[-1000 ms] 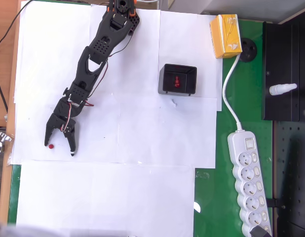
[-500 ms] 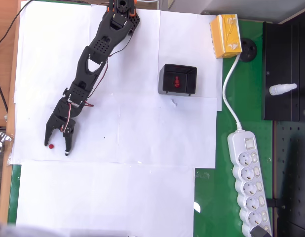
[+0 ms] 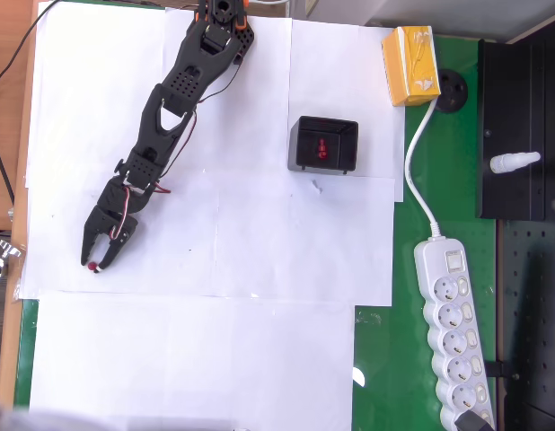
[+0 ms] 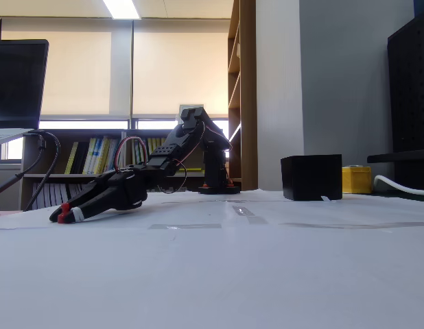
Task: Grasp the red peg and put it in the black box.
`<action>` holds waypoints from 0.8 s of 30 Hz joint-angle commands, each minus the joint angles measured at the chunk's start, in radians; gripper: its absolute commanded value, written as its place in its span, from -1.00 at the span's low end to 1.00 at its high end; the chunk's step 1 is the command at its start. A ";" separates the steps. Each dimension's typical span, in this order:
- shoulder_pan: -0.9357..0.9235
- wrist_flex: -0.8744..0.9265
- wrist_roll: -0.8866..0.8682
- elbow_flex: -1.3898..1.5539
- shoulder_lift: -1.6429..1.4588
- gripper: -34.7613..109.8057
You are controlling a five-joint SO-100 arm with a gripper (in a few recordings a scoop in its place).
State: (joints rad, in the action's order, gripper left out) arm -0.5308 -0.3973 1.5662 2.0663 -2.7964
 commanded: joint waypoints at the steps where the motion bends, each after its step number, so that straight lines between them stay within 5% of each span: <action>1: -0.008 -0.002 0.021 0.006 0.046 -0.52; 8: 0.000 0.098 0.009 0.006 0.098 -0.52; 24: 0.227 1.536 -0.307 0.060 0.854 -0.52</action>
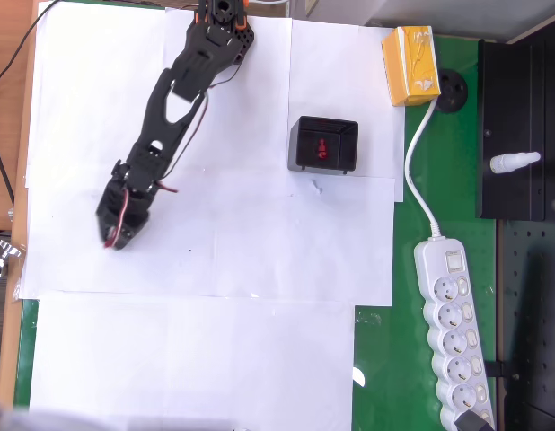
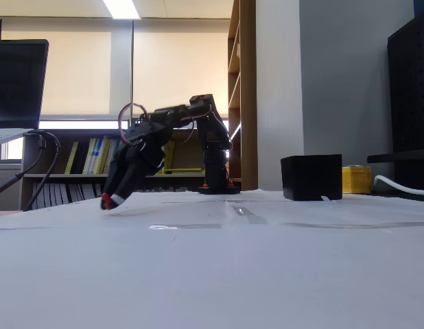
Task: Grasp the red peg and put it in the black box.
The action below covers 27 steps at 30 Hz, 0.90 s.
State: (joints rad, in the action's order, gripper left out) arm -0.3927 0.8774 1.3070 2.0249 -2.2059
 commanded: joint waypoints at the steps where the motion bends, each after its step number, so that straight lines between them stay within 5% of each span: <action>1: 0.127 0.333 -0.072 0.118 0.293 -0.52; 13: 0.729 0.969 -0.390 0.479 0.426 -0.52; 27: 1.100 0.988 -0.566 0.305 0.301 -0.52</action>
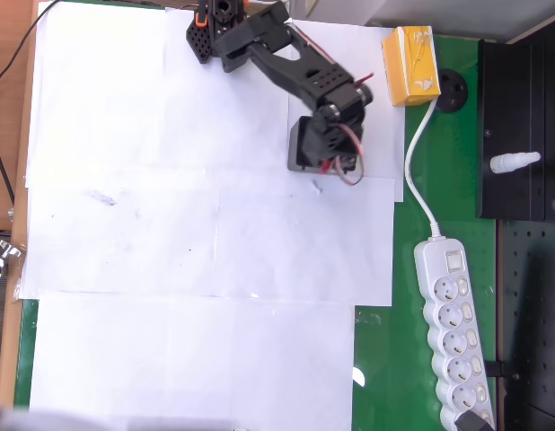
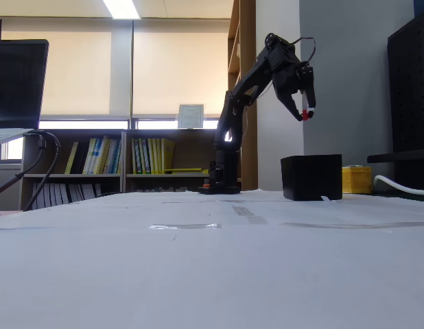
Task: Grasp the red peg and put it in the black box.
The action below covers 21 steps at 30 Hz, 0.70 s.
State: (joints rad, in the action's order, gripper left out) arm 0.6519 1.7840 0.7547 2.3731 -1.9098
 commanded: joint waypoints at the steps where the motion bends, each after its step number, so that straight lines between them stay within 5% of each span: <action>1: 0.064 0.075 -0.018 -0.087 0.005 -0.52; 14: 0.040 -0.080 -0.092 -0.258 0.008 -0.45; 17: 0.043 -0.069 -0.051 -0.245 -0.020 -0.05; 21: 0.044 -0.038 -0.051 -0.225 -0.017 0.07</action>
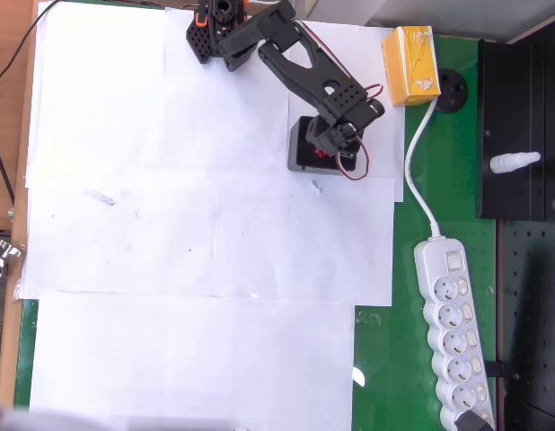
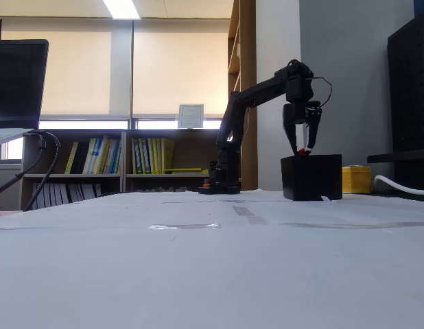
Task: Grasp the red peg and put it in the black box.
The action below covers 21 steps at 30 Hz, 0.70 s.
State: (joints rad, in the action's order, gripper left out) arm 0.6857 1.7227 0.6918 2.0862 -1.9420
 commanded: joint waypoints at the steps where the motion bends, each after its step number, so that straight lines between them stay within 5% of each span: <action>1: 0.008 0.017 0.012 0.064 0.015 0.11; 8: -0.020 0.023 0.038 0.084 0.034 0.25; 11: -0.038 0.034 0.054 0.112 0.057 0.01; 13: -0.057 0.014 0.020 0.126 0.094 -0.52; 21: -0.209 0.026 0.374 0.008 0.420 -0.52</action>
State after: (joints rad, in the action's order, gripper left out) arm 0.5384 1.7395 0.8652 2.1169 -1.7886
